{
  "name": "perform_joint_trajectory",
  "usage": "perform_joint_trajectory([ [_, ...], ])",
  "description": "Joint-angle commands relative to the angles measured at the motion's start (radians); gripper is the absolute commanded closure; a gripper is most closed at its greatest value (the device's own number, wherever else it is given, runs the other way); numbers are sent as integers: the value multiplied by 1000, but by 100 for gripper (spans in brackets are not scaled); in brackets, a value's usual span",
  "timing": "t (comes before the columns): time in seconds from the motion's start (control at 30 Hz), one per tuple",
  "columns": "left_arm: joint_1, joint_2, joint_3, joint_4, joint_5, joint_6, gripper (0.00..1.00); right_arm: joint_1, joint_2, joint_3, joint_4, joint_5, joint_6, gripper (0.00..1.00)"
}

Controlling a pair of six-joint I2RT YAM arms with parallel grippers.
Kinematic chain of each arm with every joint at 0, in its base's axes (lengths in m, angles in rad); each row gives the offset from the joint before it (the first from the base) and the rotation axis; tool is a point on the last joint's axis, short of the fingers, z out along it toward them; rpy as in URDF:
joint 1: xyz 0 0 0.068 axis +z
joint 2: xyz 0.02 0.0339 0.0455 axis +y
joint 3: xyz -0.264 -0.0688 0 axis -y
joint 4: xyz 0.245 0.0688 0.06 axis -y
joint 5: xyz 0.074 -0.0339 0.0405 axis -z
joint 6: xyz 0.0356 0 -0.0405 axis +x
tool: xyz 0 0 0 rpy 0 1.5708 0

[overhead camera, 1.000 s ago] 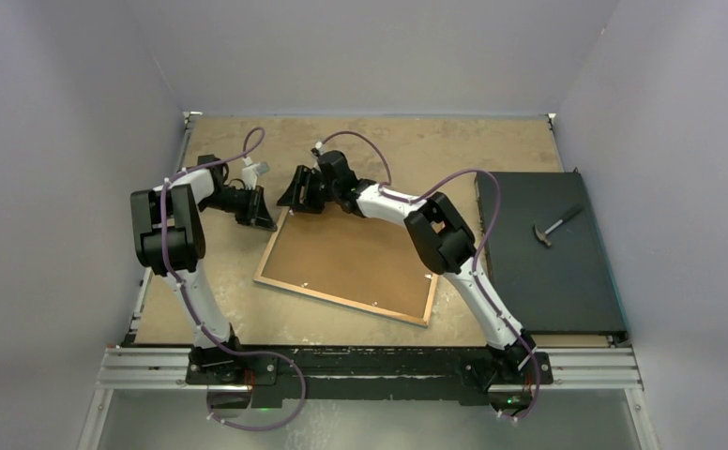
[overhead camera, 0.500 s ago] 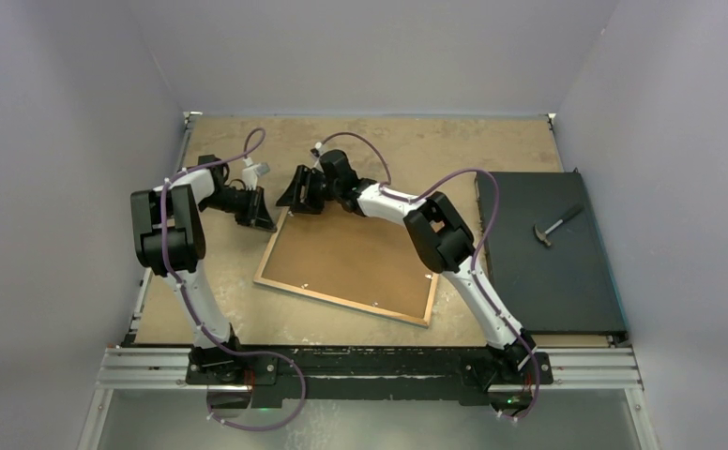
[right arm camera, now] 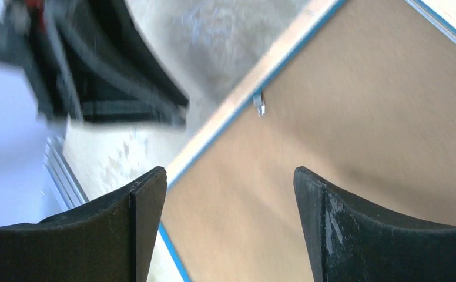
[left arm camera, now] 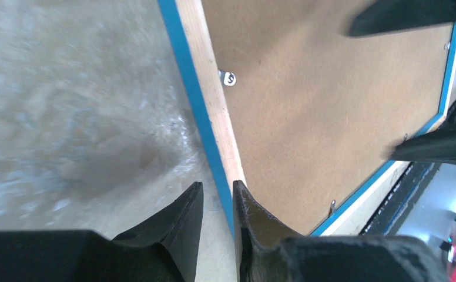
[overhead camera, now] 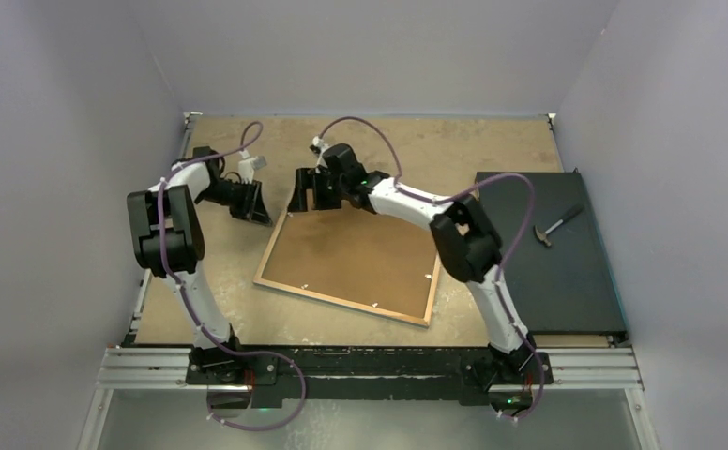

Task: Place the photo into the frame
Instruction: Install the photo frame at the center of the board, then turn over the photo frame at the center of the board.

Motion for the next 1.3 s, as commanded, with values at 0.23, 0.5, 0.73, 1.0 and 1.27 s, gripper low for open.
perform_joint_trajectory([
  [0.23,52,-203,107,-138,9,81,72,233,-621,-664,-38,380,-430,25],
  [0.5,56,-343,11,-168,-49,130,71,407,-659,-766,-56,527,-434,35],
  [0.73,58,-424,-55,-229,-40,207,69,490,-599,-797,-37,591,-410,41],
  [1.0,60,-527,-127,-266,-36,313,69,529,-555,-836,-15,648,-410,50],
  [1.27,58,-592,-211,-249,-89,428,69,533,-542,-829,-19,672,-412,75],
])
